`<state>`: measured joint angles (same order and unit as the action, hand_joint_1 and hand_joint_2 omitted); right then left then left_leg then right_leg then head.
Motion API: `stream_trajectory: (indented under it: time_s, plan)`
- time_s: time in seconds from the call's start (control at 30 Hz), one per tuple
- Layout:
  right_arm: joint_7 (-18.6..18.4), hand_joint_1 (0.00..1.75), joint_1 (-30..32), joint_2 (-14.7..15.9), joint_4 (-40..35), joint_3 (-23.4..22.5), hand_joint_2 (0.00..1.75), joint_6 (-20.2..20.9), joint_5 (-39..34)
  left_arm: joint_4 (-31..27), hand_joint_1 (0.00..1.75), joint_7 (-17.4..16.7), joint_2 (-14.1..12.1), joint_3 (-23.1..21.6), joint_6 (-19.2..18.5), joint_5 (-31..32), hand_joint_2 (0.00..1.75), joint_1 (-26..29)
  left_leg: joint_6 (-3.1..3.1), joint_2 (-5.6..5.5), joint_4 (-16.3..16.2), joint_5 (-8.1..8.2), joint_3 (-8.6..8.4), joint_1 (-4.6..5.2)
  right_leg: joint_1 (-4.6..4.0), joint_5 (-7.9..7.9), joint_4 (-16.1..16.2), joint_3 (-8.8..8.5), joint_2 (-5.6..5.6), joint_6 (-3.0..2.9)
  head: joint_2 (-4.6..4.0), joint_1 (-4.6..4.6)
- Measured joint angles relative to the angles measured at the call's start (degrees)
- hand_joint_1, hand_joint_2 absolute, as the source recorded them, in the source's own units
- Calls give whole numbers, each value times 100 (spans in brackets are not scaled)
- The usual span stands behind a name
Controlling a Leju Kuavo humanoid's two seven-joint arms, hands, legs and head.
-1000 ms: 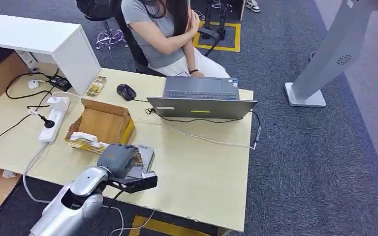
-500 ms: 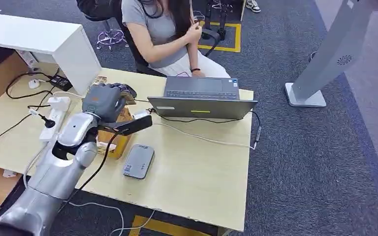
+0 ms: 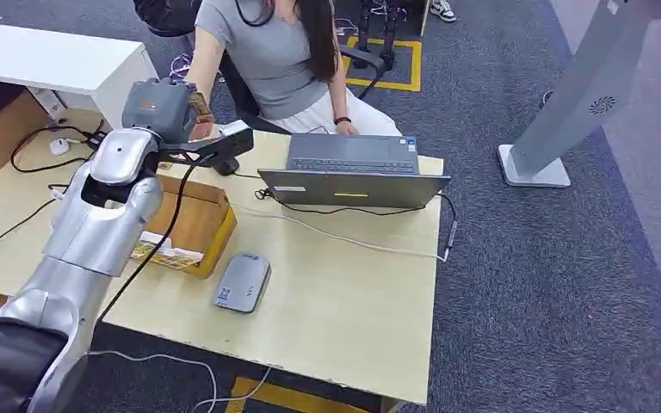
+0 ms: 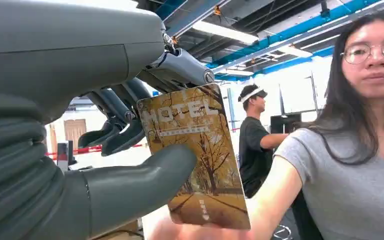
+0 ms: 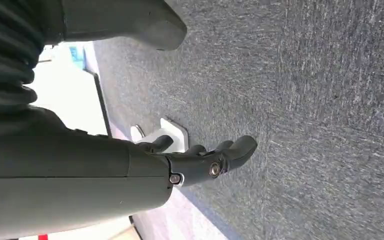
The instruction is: Pass the card to the sensor for recognition and then transmit it.
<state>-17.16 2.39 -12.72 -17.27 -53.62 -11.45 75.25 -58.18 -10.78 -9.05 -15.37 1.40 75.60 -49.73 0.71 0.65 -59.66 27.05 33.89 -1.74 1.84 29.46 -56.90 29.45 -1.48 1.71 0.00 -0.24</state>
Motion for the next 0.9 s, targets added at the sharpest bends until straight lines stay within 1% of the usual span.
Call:
stream_trajectory:
  time_s: [0.1,0.13,0.17,0.5,0.67,0.77,0.9]
  plan:
    - [-4,0,-3,0,13,-35,175,0,30,98,175,13,35,0,46,18,175,-13,0,0,0,0,0,0,0,0,0,1,-1,0,0,0]
    - [-4,0,-5,0,15,-54,175,0,35,124,101,17,44,0,61,24,175,-13,0,0,0,0,0,0,0,0,0,1,-1,0,0,0]
    - [-4,0,-6,2,22,-66,175,0,35,151,0,24,48,0,81,24,175,-12,0,0,0,0,0,0,-1,0,0,1,-1,0,0,0]
    - [4,0,-28,9,50,-129,175,44,122,245,0,66,127,0,155,59,175,-3,0,-1,0,0,1,0,0,0,0,1,-1,0,0,0]
    - [4,0,-30,9,50,-227,175,50,135,46,0,254,168,0,195,-175,175,180,0,-1,0,0,2,0,0,0,0,1,-1,0,0,2]
    - [26,0,-29,9,50,-258,175,39,144,-335,0,457,159,4,315,-497,175,501,0,0,1,0,3,0,0,0,0,0,0,0,0,0]
    - [59,0,-32,9,50,-374,175,-4,148,-1103,0,710,131,59,487,-937,175,1223,0,0,2,1,5,0,0,3,0,2,0,1,0,0]
